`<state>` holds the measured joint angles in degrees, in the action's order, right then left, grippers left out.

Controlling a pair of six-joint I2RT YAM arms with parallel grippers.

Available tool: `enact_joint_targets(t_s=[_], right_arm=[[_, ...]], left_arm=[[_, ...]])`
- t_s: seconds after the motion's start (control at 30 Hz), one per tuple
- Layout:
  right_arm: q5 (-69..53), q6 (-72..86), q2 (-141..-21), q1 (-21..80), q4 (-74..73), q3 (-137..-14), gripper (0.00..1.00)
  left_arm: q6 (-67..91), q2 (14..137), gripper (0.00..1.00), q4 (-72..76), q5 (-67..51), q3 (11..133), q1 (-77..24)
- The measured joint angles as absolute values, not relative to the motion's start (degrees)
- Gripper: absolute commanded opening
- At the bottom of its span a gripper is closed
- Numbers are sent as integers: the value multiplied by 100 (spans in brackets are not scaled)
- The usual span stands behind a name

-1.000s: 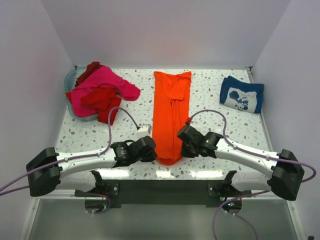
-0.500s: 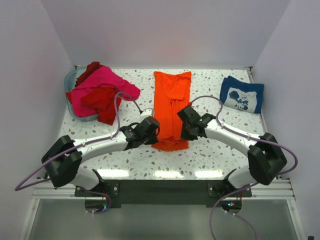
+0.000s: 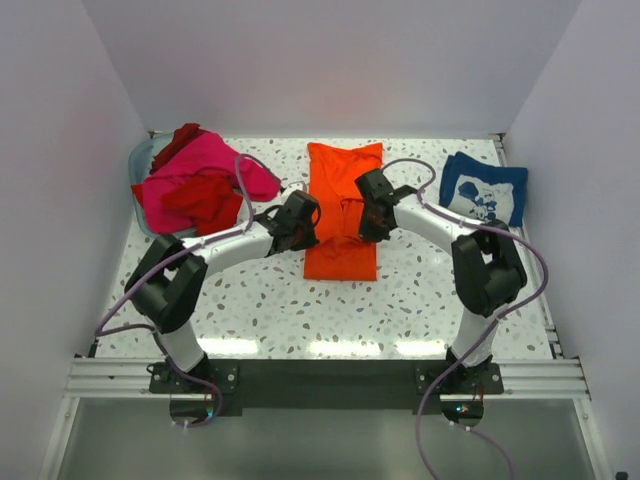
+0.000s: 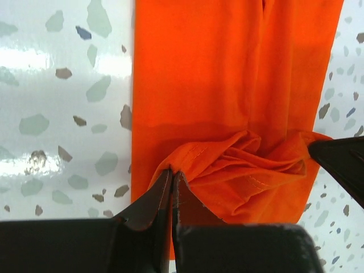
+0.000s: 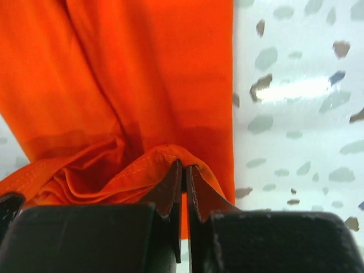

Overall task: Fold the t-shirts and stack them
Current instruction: Fold the tshirt

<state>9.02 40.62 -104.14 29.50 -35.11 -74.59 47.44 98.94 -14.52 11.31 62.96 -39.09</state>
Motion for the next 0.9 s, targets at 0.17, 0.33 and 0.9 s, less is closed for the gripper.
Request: enact_joint_targets(t_s=[0.17, 0.33, 0.9], right_arm=[[834, 3892, -11034, 2698, -3605, -8141, 0], [775, 3776, -11369, 2504, -3669, -8617, 0], [550, 3489, -12742, 1990, -4023, -10355, 0]], left_arm=[[4694, 10261, 0, -1396, 961, 6720, -3649], [4604, 10604, 0, -1275, 762, 7131, -3369], [4294, 11839, 0, -1190, 250, 8447, -2836]])
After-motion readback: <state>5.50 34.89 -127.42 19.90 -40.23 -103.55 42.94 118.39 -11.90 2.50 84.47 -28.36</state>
